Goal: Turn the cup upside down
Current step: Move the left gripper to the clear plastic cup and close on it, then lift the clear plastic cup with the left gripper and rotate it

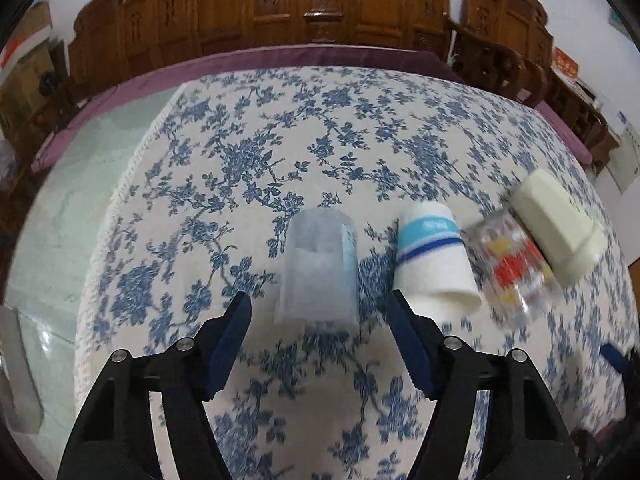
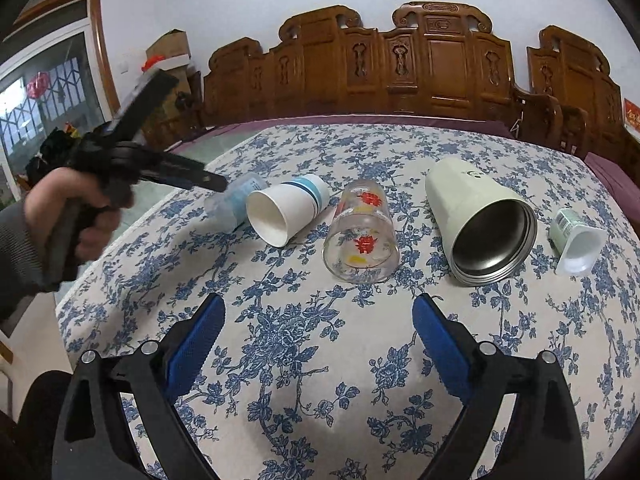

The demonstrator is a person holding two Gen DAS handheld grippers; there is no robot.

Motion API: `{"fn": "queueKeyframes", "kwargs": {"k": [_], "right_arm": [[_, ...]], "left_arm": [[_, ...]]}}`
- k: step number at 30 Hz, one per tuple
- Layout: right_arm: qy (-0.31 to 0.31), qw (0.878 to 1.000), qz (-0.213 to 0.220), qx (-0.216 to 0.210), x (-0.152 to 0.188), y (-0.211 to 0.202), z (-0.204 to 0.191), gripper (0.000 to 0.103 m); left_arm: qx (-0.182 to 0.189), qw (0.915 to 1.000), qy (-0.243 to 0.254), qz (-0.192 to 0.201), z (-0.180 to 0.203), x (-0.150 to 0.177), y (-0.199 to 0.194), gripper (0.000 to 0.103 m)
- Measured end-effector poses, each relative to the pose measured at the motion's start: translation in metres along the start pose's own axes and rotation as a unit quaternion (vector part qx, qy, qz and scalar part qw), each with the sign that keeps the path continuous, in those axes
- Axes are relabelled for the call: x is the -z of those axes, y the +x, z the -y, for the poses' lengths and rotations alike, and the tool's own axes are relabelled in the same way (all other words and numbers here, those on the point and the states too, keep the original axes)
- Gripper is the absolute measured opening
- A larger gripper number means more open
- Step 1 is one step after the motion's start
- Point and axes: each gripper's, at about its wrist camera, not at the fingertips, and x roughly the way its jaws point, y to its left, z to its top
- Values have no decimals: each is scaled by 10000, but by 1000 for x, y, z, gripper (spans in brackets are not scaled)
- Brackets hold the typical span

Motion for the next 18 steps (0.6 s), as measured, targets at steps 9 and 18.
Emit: {"fn": "queueKeyframes", "kwargs": {"k": [9, 18], "right_arm": [[29, 10000, -91, -14, 7, 0, 7, 96], [76, 10000, 7, 37, 7, -6, 14, 96]], "left_arm": [[249, 9985, -170, -450, 1, -19, 38, 65], [-1, 9980, -129, -625, 1, -16, 51, 53]]}}
